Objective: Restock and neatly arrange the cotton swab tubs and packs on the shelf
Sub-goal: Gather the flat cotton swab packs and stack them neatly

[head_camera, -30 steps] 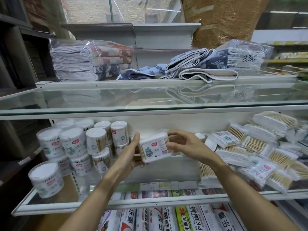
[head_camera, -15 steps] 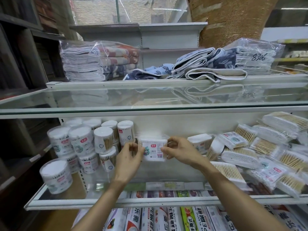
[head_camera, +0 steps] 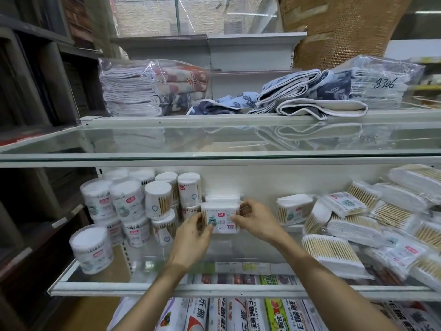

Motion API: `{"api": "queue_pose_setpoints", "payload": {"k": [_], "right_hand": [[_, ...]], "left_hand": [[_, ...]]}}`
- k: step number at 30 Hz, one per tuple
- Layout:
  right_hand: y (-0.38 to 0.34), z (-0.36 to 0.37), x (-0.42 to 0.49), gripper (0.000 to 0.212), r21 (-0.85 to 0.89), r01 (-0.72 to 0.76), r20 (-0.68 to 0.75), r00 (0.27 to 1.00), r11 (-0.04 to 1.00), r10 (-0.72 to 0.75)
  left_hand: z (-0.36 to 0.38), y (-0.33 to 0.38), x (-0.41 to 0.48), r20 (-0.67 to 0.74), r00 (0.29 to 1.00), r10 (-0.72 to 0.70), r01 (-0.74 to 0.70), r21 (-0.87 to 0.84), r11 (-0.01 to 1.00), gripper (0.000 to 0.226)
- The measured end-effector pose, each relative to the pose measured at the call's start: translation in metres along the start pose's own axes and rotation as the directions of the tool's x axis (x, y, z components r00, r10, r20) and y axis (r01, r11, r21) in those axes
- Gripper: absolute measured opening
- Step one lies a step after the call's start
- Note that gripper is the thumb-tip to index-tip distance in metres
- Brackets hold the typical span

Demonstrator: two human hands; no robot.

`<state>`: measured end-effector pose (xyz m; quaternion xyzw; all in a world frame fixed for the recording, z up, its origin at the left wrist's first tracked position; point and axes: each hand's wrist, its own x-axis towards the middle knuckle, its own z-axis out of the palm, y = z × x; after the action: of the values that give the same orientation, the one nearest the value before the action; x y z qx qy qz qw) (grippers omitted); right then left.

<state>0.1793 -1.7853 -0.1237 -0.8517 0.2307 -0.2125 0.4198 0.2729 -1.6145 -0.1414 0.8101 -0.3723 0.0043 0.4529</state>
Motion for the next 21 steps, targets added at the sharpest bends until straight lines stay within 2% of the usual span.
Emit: {"api": "queue_pose_setpoints", "payload": {"k": [3, 7, 14, 21], "right_hand": [[0.001, -0.002, -0.001, 0.026, -0.007, 0.008, 0.005, 1.000, 1.000, -0.008], [0.003, -0.006, -0.003, 0.045, -0.030, 0.017, 0.011, 1.000, 0.999, -0.017], [0.002, -0.004, -0.004, 0.047, -0.028, 0.031, 0.006, 1.000, 0.999, -0.030], [0.003, -0.024, -0.004, 0.059, -0.019, 0.049, 0.019, 0.999, 0.999, -0.049]], "left_hand": [[-0.001, -0.002, -0.001, 0.020, 1.000, 0.005, -0.005, -0.001, 1.000, 0.033], [0.001, -0.003, -0.003, 0.050, 0.998, 0.024, -0.024, -0.007, 1.000, 0.038], [0.003, -0.004, -0.002, 0.076, 0.997, 0.013, -0.008, -0.064, 0.998, 0.040], [0.001, -0.004, -0.003, -0.078, 0.996, 0.038, -0.047, -0.111, 0.993, 0.044]]}}
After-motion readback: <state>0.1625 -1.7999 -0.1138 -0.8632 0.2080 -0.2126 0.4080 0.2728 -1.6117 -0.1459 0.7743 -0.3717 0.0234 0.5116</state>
